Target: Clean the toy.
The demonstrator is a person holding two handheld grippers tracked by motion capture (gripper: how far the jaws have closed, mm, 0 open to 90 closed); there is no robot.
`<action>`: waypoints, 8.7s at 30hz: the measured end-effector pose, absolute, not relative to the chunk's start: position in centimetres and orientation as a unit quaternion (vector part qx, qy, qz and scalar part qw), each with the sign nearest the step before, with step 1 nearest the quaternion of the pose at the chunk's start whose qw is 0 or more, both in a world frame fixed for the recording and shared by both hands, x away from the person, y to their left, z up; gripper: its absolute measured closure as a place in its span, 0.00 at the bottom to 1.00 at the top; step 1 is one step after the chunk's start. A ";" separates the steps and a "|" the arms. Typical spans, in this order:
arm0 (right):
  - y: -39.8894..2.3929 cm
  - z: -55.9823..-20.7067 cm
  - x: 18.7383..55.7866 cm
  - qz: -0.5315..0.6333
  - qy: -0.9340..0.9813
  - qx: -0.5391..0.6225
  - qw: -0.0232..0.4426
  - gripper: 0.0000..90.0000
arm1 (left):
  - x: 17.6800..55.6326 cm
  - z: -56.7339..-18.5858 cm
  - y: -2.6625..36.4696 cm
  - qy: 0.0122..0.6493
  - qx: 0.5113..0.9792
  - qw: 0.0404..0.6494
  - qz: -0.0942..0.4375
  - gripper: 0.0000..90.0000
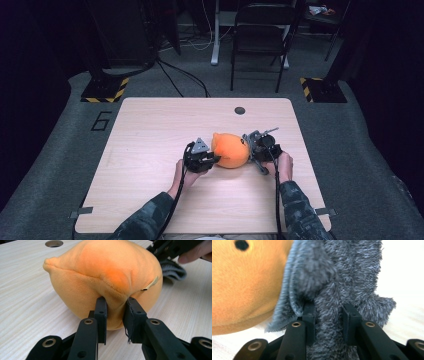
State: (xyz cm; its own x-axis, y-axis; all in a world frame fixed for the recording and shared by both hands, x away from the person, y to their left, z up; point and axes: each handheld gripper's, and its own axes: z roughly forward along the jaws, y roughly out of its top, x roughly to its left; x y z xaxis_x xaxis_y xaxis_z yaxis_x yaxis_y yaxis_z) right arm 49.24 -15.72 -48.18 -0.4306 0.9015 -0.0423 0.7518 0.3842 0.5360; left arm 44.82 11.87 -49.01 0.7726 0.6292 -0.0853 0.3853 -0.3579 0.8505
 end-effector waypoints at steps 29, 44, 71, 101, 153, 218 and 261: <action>-11.5 -43.6 46.8 0.317 0.821 0.440 0.179 0.77 | 45.0 -50.0 11.9 0.293 0.820 0.456 0.183 0.50; -11.6 -43.7 46.9 0.326 0.822 0.429 0.183 0.77 | 43.8 -50.3 11.2 0.242 0.822 0.453 0.248 0.89; -8.0 -40.0 44.2 0.370 0.829 0.380 0.180 0.77 | 43.4 -47.4 11.1 0.258 0.821 0.477 0.180 0.91; -11.9 -42.8 47.1 0.311 0.834 0.431 0.150 0.76 | 44.3 -48.3 11.9 0.286 0.812 0.482 0.162 0.88; -15.5 -45.3 49.0 0.268 0.805 0.507 0.150 0.78 | 44.4 -48.4 12.2 0.296 0.808 0.481 0.165 0.87; -14.2 -43.1 48.1 0.242 0.817 0.483 0.200 0.77 | 44.4 -48.5 12.0 0.294 0.809 0.480 0.169 0.87; -11.6 -42.4 46.9 0.315 0.826 0.440 0.160 0.78 | 44.0 -48.6 11.2 0.304 0.809 0.468 0.183 0.91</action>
